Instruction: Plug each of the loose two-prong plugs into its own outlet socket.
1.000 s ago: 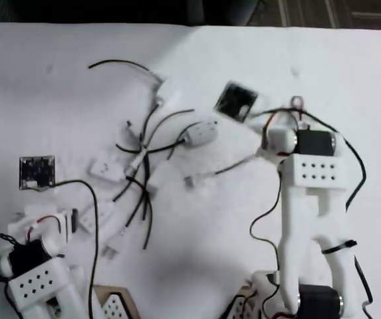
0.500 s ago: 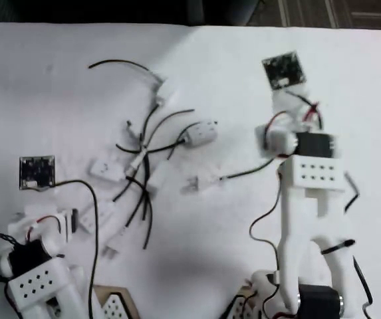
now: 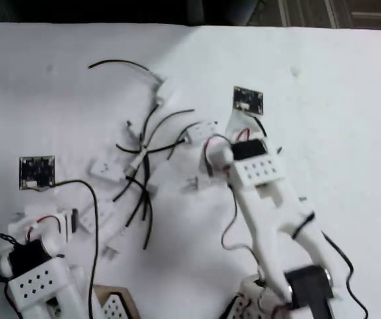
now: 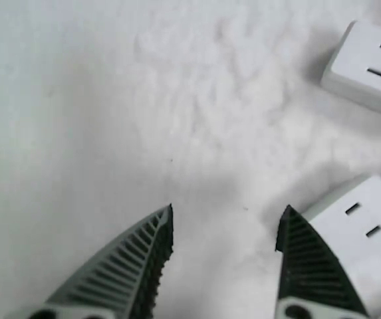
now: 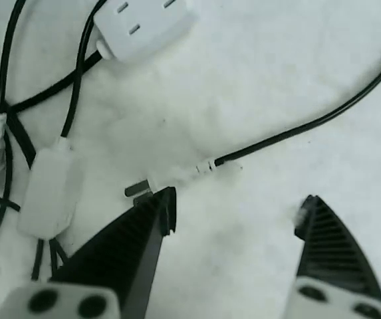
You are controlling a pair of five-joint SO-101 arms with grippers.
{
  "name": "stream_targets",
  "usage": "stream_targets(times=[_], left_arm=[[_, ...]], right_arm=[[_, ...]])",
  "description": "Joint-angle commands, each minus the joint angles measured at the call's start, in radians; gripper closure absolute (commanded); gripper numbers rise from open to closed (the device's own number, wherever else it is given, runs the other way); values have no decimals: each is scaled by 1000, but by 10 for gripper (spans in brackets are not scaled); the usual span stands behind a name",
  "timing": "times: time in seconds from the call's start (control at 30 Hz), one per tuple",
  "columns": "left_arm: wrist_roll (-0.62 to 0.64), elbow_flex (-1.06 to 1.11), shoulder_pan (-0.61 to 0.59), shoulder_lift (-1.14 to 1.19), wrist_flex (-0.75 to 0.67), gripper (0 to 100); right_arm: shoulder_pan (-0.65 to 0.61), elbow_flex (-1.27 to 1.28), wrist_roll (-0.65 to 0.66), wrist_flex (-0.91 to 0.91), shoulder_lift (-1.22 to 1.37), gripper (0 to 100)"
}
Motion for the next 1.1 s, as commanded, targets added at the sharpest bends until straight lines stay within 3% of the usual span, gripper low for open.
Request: stream_targets(times=[0.0, 0.23, 0.53, 0.63, 0.77, 0.83, 1.07], left_arm=[[-9, -5, 10, -13, -17, 743], [-9, -3, 10, -13, -17, 743], [-9, -3, 10, -13, -17, 743], [-9, -3, 10, -13, -17, 743], [-9, -3, 10, -13, -17, 743], [-9, -3, 10, -13, -17, 743], [-9, 9, 10, -13, -34, 743]], right_arm=[[-12, -132, -98, -13, 114, 707], [-22, -282, -215, -13, 351, 707], [-25, -322, -245, -5, 519, 714], [-25, -324, -244, 31, 553, 796], [-19, -324, -238, 81, 559, 988], [-16, -324, -238, 108, 544, 961], [-16, -321, -41, 185, 387, 982]])
